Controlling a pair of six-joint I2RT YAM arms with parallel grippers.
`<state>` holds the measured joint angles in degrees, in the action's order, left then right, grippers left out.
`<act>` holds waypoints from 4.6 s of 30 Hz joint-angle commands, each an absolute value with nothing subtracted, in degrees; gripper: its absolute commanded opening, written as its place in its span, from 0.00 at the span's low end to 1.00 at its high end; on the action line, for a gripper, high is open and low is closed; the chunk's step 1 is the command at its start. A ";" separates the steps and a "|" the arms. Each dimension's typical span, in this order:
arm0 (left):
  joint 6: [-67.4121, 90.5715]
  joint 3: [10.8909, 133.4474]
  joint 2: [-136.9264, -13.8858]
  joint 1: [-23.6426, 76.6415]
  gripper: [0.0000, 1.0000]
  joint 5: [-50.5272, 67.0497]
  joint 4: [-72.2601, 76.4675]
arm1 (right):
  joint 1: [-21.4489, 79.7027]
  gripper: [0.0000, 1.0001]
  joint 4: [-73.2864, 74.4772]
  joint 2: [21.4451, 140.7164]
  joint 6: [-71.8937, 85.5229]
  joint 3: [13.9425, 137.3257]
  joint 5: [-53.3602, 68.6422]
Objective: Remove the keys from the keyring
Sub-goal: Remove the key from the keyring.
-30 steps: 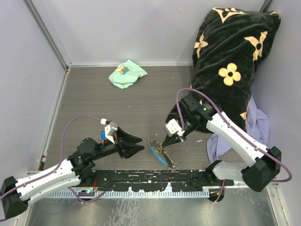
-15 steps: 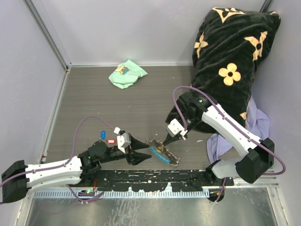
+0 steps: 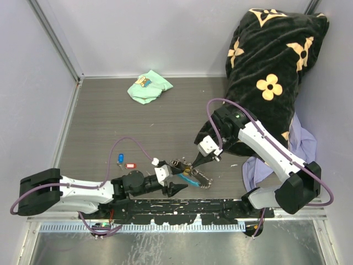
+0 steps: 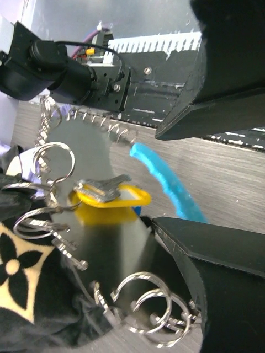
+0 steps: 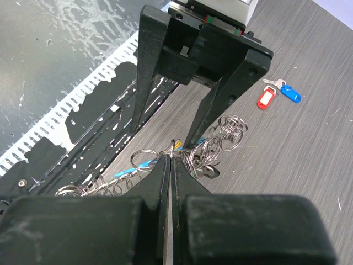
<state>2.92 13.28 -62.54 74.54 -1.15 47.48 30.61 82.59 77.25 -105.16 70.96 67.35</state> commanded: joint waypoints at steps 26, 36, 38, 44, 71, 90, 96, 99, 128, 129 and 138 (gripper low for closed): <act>5.76 25.68 -71.59 76.53 0.30 -10.07 50.27 | 27.82 0.01 82.88 71.87 -109.91 65.80 72.22; 8.86 23.70 -68.48 76.47 0.03 -10.56 48.91 | 26.97 0.01 82.13 70.45 -109.27 64.96 72.14; 8.49 23.72 -67.16 76.47 0.00 -10.53 46.45 | 26.90 0.01 80.99 70.27 -107.52 64.73 72.08; 5.02 27.07 -60.12 76.47 0.00 -9.43 31.29 | 26.89 0.01 75.25 69.49 -99.36 63.31 70.52; 2.31 47.63 -57.06 76.17 0.00 -6.90 -7.71 | 28.65 0.01 63.37 69.15 -82.42 61.07 69.65; 2.92 51.47 -54.63 72.53 0.00 -1.07 -15.62 | 27.84 0.37 56.02 69.79 -69.24 60.76 73.64; 1.66 51.88 -52.95 71.41 0.00 0.13 -19.17 | 27.47 0.37 55.38 70.43 -68.76 59.28 78.38; 0.96 52.94 -52.84 70.79 0.00 0.47 -21.57 | 27.94 0.29 52.57 71.10 -66.50 57.63 79.71; -5.40 58.43 -58.03 67.74 0.00 12.06 -24.91 | 37.96 0.37 32.43 71.44 -49.38 52.70 72.27; -5.44 58.49 -58.26 67.54 0.00 12.58 -24.86 | 38.17 0.40 32.43 71.27 -49.45 52.54 72.67; -6.24 58.59 -58.56 66.30 0.00 14.53 -23.75 | 40.37 0.44 39.85 71.07 -59.08 53.46 76.50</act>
